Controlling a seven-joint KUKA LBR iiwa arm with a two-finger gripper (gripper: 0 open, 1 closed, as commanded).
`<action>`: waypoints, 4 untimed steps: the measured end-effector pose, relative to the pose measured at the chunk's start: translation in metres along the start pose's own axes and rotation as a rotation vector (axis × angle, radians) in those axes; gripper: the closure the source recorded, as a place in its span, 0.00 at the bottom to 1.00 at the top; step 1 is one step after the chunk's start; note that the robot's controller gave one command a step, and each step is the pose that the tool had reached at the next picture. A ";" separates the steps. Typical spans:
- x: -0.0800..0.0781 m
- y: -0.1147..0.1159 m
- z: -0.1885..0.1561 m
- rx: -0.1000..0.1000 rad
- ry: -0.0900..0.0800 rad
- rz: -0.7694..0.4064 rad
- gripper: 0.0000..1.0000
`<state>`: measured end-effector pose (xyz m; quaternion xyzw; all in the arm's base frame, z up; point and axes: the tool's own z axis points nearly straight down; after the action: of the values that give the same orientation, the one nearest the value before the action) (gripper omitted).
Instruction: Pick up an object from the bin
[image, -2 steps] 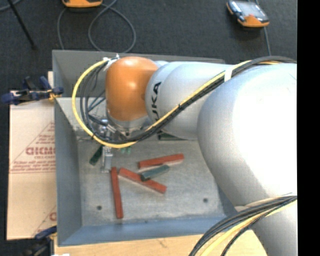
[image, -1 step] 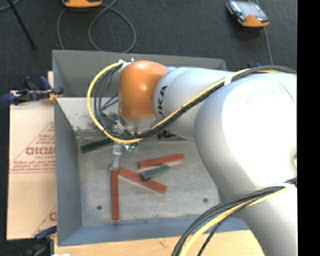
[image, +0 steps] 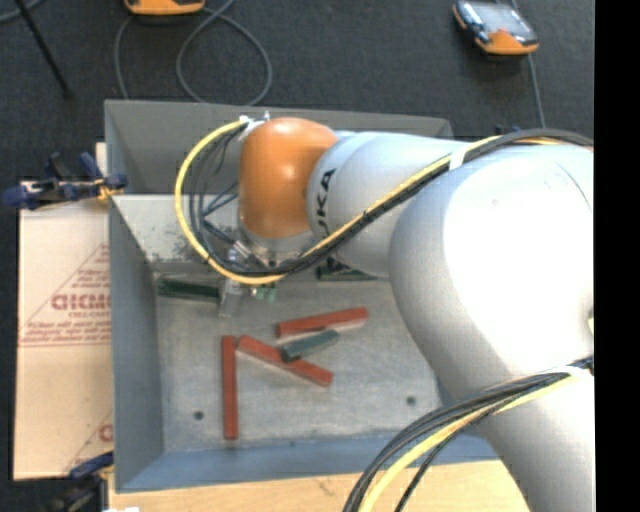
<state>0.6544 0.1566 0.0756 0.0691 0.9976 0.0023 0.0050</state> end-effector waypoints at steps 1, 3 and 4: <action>-0.006 -0.005 -0.134 0.002 -0.004 -0.176 1.00; 0.065 -0.016 -0.012 0.003 0.013 -0.529 0.00; 0.088 -0.055 0.005 0.003 0.013 -0.483 0.00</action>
Offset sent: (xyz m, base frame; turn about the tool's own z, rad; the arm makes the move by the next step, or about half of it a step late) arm 0.0001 -0.0057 0.1272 -0.1769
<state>0.5595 0.1147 0.0690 -0.1714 0.9852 -0.0002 -0.0010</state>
